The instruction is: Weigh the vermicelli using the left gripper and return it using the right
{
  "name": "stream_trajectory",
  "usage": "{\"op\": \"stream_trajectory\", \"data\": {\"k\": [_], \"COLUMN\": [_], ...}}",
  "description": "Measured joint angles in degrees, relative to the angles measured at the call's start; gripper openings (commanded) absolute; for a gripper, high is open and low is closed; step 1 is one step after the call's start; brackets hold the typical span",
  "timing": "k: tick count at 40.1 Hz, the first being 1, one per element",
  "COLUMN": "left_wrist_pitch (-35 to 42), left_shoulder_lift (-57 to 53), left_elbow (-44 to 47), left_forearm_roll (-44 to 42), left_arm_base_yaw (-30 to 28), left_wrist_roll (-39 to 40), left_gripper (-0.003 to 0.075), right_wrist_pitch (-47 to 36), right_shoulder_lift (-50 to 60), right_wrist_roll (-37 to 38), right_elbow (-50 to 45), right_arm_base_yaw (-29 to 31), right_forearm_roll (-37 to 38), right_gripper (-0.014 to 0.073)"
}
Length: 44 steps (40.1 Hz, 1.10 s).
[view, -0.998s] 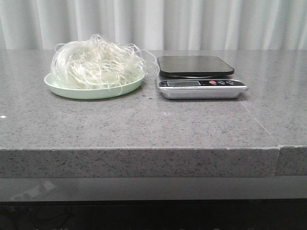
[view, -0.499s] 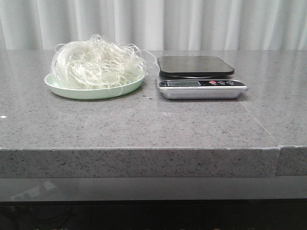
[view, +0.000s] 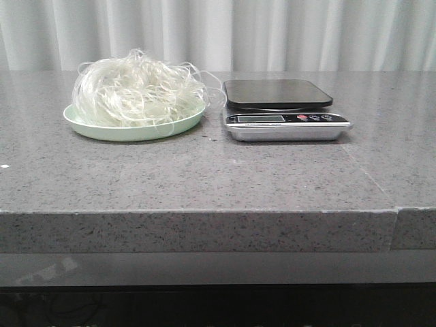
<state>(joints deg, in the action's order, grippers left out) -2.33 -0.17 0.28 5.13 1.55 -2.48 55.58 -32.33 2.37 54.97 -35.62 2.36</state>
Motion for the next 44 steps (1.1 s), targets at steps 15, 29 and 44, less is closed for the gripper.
{"op": "stream_trajectory", "data": {"k": [15, 29, 44], "left_wrist_pitch": [0.0, 0.0, 0.0], "left_shoulder_lift": [0.0, 0.0, 0.0], "left_elbow": [0.0, 0.0, 0.0], "left_forearm_roll": [0.0, 0.0, 0.0], "left_arm_base_yaw": [0.0, 0.0, 0.0], "left_wrist_roll": [0.0, 0.0, 0.0], "left_gripper": [0.0154, 0.0154, 0.0154], "right_wrist_pitch": [0.0, 0.0, -12.4], "right_shoulder_lift": [0.0, 0.0, 9.8], "right_wrist_roll": [0.0, 0.0, 0.0], "right_elbow": [0.0, 0.0, -13.3], "right_arm_base_yaw": [0.0, 0.0, 16.1], "right_forearm_roll": [0.0, 0.0, 0.0], "right_gripper": [0.0158, 0.0158, 0.0158]}}
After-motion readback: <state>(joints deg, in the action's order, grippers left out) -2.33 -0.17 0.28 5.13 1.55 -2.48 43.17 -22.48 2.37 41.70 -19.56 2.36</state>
